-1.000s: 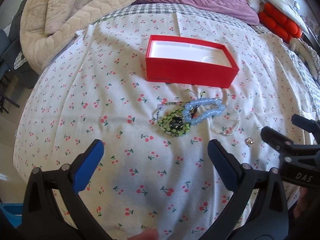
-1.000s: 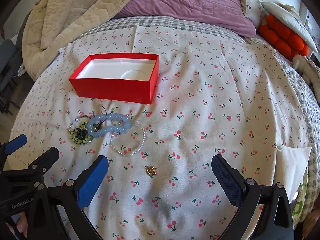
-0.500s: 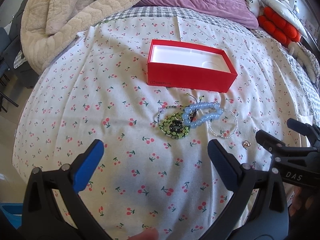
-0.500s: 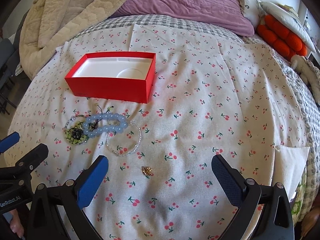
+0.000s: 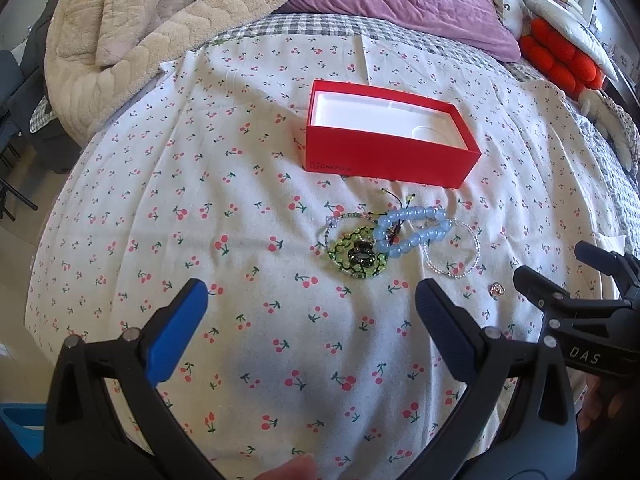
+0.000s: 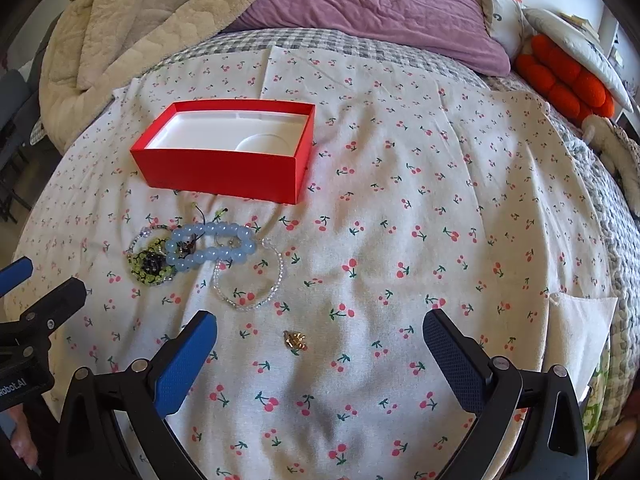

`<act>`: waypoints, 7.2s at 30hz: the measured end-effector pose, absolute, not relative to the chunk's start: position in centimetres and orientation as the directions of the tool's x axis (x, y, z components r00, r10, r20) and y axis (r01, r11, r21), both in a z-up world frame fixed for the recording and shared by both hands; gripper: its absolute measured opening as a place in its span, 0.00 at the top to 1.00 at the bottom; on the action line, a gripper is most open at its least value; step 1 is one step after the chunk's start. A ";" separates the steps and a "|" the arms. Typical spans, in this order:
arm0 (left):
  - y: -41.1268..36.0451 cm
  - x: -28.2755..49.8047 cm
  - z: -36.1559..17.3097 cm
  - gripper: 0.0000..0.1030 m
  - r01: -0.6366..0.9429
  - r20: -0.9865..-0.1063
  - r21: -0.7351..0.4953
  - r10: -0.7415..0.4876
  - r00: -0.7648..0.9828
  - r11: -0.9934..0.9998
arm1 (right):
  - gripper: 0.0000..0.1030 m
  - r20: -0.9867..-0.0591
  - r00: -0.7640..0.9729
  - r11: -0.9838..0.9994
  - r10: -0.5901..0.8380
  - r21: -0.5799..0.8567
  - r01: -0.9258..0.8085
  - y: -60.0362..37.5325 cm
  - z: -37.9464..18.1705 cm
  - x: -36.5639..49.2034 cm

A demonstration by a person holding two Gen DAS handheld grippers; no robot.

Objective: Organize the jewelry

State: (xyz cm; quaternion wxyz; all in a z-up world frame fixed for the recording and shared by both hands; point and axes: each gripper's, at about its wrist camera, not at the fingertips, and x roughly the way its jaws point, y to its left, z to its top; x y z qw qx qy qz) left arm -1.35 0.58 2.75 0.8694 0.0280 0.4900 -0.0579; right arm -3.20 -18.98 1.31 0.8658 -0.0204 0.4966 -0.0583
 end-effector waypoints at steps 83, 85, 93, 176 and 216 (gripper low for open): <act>2.2 2.7 1.3 0.00 0.230 -0.902 -0.054 -0.146 0.406 0.972 | 0.00 -0.898 0.437 0.999 -0.050 -0.045 0.022 -21.5 1.8 0.3; 2.3 3.6 1.0 0.00 0.254 -0.912 -0.043 -0.141 0.384 0.966 | 0.00 -0.915 0.402 0.999 0.024 0.036 0.022 -22.1 1.4 1.3; 3.3 6.2 0.0 0.21 0.313 -0.898 -0.053 -0.183 0.401 0.948 | 0.22 -0.929 0.326 0.984 0.175 0.170 -0.045 -21.5 -1.6 3.4; -2.0 14.6 4.2 0.90 0.300 -0.709 -0.453 -0.543 0.450 0.840 | 0.89 -0.738 0.634 0.961 0.231 0.276 -0.030 -18.5 9.0 9.8; -2.1 13.0 2.7 0.27 0.359 -0.796 -0.092 -0.285 0.534 0.929 | 0.31 -0.806 0.576 0.978 0.139 0.201 0.045 -20.0 5.0 10.7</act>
